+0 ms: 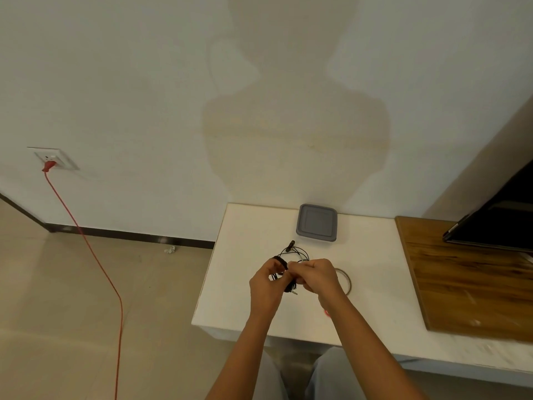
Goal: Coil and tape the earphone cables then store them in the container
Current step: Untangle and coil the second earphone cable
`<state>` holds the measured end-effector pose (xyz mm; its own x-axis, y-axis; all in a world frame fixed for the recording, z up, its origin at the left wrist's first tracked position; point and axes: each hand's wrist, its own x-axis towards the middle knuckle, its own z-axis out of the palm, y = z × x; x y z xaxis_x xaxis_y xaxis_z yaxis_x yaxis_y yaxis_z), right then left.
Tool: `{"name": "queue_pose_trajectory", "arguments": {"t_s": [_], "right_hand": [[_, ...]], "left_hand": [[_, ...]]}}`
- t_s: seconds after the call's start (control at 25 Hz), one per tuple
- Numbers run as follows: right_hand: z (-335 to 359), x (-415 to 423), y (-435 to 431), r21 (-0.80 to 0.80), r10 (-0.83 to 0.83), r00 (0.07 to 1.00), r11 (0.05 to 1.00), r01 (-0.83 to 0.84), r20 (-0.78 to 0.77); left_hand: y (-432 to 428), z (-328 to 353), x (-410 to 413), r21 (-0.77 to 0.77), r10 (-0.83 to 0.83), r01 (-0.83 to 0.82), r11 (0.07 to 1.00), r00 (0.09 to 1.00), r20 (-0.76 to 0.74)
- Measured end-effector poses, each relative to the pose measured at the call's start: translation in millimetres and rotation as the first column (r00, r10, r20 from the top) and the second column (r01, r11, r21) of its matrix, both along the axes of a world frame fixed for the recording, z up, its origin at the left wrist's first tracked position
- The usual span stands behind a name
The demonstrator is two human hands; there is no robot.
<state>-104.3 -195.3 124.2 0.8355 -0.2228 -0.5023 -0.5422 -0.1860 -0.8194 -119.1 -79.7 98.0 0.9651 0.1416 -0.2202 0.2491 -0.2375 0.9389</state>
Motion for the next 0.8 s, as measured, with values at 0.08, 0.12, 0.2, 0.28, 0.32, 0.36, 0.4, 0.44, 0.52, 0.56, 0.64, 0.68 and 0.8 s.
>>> {"name": "queue_pose_trajectory", "arguments": {"t_s": [0.08,0.12,0.2,0.28,0.32,0.36,0.4,0.44,0.52,0.56,0.64,0.68,0.8], "right_hand": [[-1.5,3.9,-3.2,0.009,0.044,0.996,0.999,-0.043,-0.076],[-2.3,5.3,-4.6,0.030,0.061,0.992,0.998,-0.058,-0.111],[-4.0,7.7,-8.2,0.086,0.083,0.982,0.994,-0.070,-0.171],[-5.6,9.6,-11.6,0.134,0.091,0.970,0.989,-0.062,-0.225],[-6.8,10.4,-12.7,0.163,0.093,0.964,0.985,-0.052,-0.249],[-8.8,11.1,-13.0,0.192,0.093,0.958,0.981,-0.041,-0.270],[-11.1,11.5,-12.9,0.219,0.093,0.954,0.975,-0.030,-0.284],[-13.6,11.7,-12.4,0.242,0.089,0.953,0.970,-0.017,-0.289],[-18.1,11.0,-11.2,0.281,0.081,0.957,0.960,0.000,-0.278],[-19.7,10.3,-11.4,0.289,0.078,0.962,0.957,0.001,-0.261],[-22.9,8.7,-13.9,0.260,0.078,0.974,0.965,-0.020,-0.213],[-24.2,8.3,-15.4,0.241,0.090,0.978,0.970,-0.042,-0.190],[-25.3,6.2,-16.6,0.230,0.134,0.979,0.968,-0.097,-0.155]], "left_hand": [[-1.1,1.6,-0.7,-0.016,-0.034,0.034,0.999,0.999,-0.009],[-1.1,2.1,-0.6,-0.024,-0.052,0.052,0.998,0.999,-0.012],[-1.0,3.2,-0.2,-0.032,-0.089,0.089,0.996,0.996,-0.018],[0.3,2.1,0.4,-0.032,-0.121,0.120,0.992,0.992,-0.023],[0.8,1.1,0.6,-0.031,-0.133,0.132,0.991,0.991,-0.030],[1.2,-0.2,1.1,-0.020,-0.142,0.142,0.990,0.989,-0.038],[1.3,-0.6,1.5,-0.003,-0.148,0.148,0.989,0.988,-0.047],[1.4,-1.0,2.4,0.010,-0.148,0.149,0.989,0.987,-0.059],[4.4,-3.2,4.5,0.007,-0.145,0.147,0.989,0.984,-0.099],[7.2,-4.0,5.5,-0.020,-0.157,0.156,0.988,0.979,-0.130],[14.3,-5.2,7.4,-0.174,-0.219,0.186,0.967,0.956,-0.195],[17.3,-4.4,8.2,-0.248,-0.252,0.196,0.949,0.943,-0.219],[20.7,-4.1,10.2,-0.266,-0.238,0.173,0.948,0.942,-0.236]]}}
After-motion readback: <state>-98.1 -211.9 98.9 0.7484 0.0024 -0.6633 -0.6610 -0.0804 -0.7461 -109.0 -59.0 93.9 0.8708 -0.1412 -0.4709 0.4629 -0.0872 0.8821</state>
